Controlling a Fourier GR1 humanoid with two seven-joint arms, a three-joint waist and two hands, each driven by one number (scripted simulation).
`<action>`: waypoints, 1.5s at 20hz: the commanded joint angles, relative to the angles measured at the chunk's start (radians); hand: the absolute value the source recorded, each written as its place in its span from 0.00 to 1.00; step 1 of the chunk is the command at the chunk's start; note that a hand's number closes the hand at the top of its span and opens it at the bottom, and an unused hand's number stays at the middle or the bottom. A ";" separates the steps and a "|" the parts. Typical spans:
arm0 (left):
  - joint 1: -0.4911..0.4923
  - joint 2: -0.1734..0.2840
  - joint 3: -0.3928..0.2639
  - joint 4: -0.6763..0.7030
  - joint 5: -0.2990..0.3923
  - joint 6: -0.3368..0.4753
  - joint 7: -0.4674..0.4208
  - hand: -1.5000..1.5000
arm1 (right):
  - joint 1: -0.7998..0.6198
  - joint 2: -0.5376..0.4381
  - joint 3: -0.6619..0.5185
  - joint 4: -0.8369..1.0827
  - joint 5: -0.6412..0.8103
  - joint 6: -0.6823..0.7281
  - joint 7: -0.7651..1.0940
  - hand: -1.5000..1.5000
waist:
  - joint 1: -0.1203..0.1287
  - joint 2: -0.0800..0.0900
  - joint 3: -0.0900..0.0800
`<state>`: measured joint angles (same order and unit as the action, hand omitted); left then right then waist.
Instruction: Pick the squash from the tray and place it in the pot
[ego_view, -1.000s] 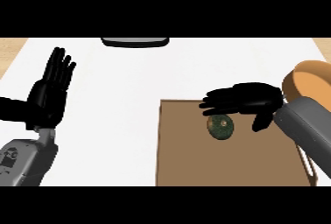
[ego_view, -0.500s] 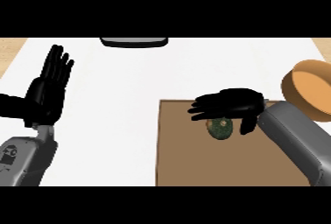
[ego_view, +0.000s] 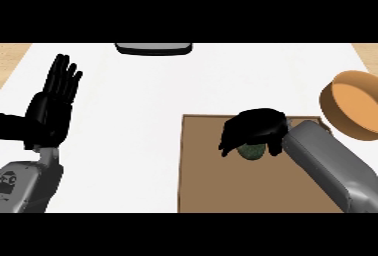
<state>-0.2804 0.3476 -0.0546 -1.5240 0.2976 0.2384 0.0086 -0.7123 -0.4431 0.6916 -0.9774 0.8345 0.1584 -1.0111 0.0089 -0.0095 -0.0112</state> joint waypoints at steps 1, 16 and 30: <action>-0.021 0.005 0.018 -0.003 -0.013 0.018 0.020 0.50 | 0.071 0.053 0.032 0.015 0.005 -0.072 -0.134 1.00 | 0.001 0.013 0.012; -0.003 -0.015 0.028 0.016 -0.021 -0.017 0.005 0.50 | 0.077 0.121 -0.191 -0.046 -0.009 -0.088 0.298 1.00 | -0.005 0.010 0.010; 0.007 -0.017 0.029 0.031 -0.030 -0.010 0.005 0.50 | -0.183 0.322 -0.504 -0.023 0.187 -0.322 1.518 1.00 | -0.031 -0.018 0.004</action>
<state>-0.2669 0.3352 -0.0222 -1.4962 0.2705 0.2264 0.0104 -0.8007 -0.1670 0.2311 -0.9869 0.9297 -0.0925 0.2099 -0.0238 -0.0270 -0.0086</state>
